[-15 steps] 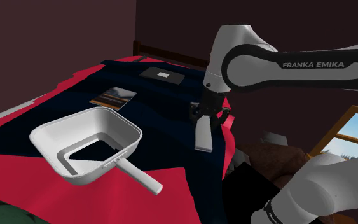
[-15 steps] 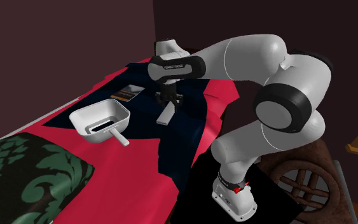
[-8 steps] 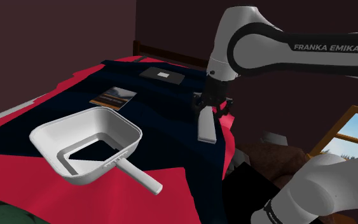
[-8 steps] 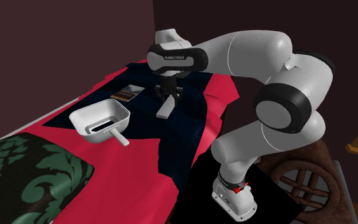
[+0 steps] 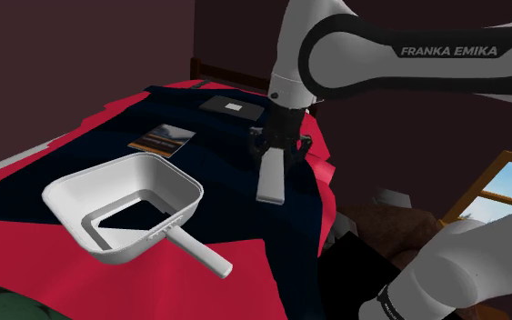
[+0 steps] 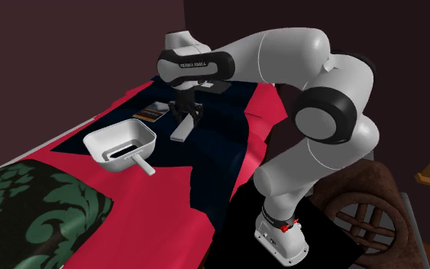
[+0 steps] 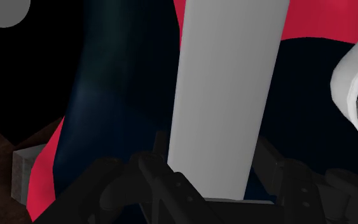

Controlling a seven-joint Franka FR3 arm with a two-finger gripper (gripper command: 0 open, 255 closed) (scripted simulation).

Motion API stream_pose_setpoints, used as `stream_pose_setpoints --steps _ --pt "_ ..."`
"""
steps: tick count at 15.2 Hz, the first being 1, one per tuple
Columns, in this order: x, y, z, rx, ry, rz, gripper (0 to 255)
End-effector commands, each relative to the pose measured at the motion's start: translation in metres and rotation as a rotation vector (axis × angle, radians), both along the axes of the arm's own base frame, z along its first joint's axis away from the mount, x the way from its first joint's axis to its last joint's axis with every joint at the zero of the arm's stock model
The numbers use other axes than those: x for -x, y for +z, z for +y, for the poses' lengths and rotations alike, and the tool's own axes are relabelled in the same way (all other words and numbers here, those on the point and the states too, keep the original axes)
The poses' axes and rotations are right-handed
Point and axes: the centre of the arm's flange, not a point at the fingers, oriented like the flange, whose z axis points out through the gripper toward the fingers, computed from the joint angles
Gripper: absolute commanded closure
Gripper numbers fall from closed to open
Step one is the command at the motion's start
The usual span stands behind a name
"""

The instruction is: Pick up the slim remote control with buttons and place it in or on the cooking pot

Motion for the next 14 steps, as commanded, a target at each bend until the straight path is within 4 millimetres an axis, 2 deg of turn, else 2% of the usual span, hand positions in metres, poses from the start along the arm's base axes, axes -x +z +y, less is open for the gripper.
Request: stream_pose_setpoints --steps 1,14 --pt "-0.010 0.002 0.024 -0.001 -0.002 0.000 255" --pt "-0.074 0.005 0.183 -0.001 -0.002 0.000 255"
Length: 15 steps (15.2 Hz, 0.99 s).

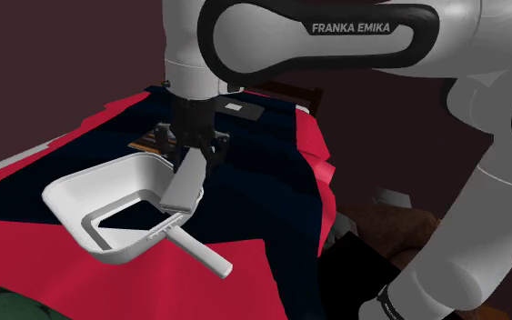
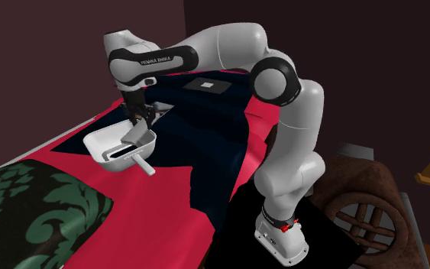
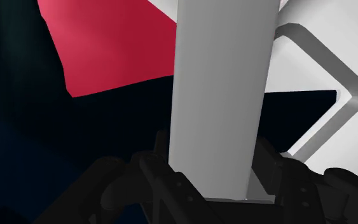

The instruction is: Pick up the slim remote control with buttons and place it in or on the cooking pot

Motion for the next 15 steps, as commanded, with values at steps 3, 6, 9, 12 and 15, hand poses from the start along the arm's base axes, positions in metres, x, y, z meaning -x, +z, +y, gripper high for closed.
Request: stream_pose_setpoints --steps 3,6,9,12,15 --pt "-0.020 0.002 0.049 0.000 -0.005 -0.002 255" --pt "-0.030 -0.003 0.074 0.000 -0.005 -0.002 255" --pt "-0.030 -0.019 0.074 0.000 -0.005 -0.002 255" --pt "-0.030 -0.035 0.074 0.000 -0.005 -0.002 255" --pt "-0.030 -0.050 0.074 0.000 -0.005 -0.002 255"
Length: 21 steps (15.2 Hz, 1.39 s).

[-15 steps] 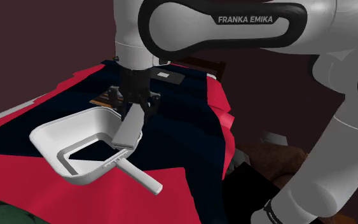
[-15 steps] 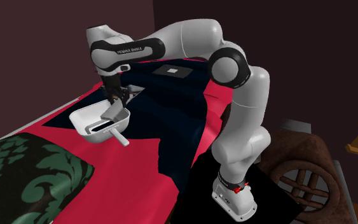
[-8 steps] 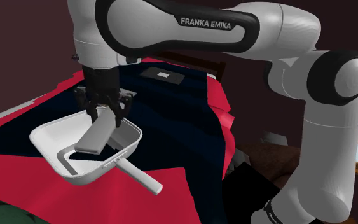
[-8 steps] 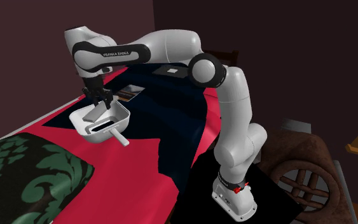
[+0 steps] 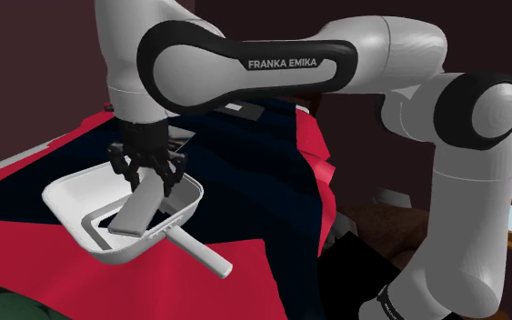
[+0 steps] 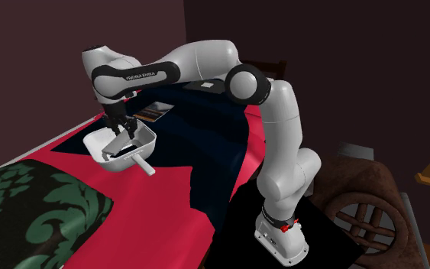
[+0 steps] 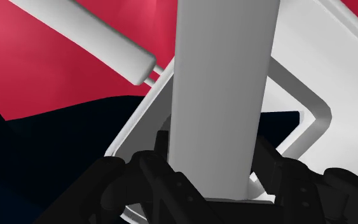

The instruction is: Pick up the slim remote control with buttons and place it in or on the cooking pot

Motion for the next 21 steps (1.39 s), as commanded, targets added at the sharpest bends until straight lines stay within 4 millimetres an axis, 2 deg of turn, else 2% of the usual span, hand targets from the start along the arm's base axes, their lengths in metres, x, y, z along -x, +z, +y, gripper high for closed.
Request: stream_pose_setpoints --steps 1,4,11,12,17,21 --pt "0.000 -0.011 0.000 0.000 0.000 -0.001 255" --pt "0.000 -0.029 0.000 0.000 0.000 -0.001 255" --pt "0.000 -0.029 0.000 0.000 0.000 -0.001 255" --pt "0.000 -0.029 0.000 0.000 0.000 -0.001 0" --pt "0.000 -0.029 0.000 0.000 0.000 -0.001 0" --pt "0.000 0.021 0.001 0.000 0.000 -0.001 0"
